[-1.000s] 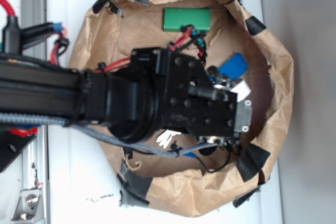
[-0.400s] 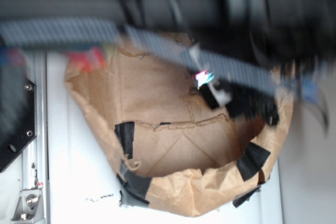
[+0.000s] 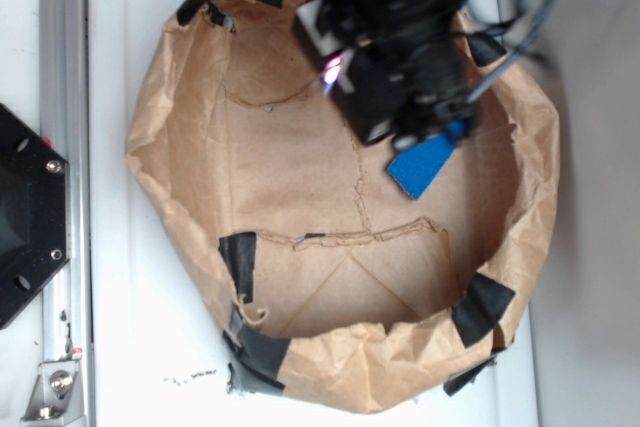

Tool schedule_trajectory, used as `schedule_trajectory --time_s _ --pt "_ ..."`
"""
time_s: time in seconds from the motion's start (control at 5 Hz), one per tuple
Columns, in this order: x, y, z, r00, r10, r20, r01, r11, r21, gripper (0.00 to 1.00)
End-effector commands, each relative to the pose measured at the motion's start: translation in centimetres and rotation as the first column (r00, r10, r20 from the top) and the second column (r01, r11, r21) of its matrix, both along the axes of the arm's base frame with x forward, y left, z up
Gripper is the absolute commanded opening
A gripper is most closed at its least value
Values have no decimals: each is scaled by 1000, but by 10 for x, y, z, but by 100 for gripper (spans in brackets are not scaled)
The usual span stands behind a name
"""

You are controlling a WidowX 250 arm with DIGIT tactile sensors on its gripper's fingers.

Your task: Grab the silver keys.

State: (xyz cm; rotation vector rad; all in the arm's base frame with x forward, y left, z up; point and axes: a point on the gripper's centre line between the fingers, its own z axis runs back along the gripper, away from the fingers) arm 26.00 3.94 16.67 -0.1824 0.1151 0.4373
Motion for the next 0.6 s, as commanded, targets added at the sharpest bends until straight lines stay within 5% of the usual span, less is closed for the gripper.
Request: schedule_trajectory --time_s 0.0,0.2,0.4 --pt "-5 1 12 988 -68 139 55 994 97 0" --pt "-1 -8 7 990 -53 128 37 992 124 0" --pt "-4 -16 4 983 -47 176 23 990 136 0"
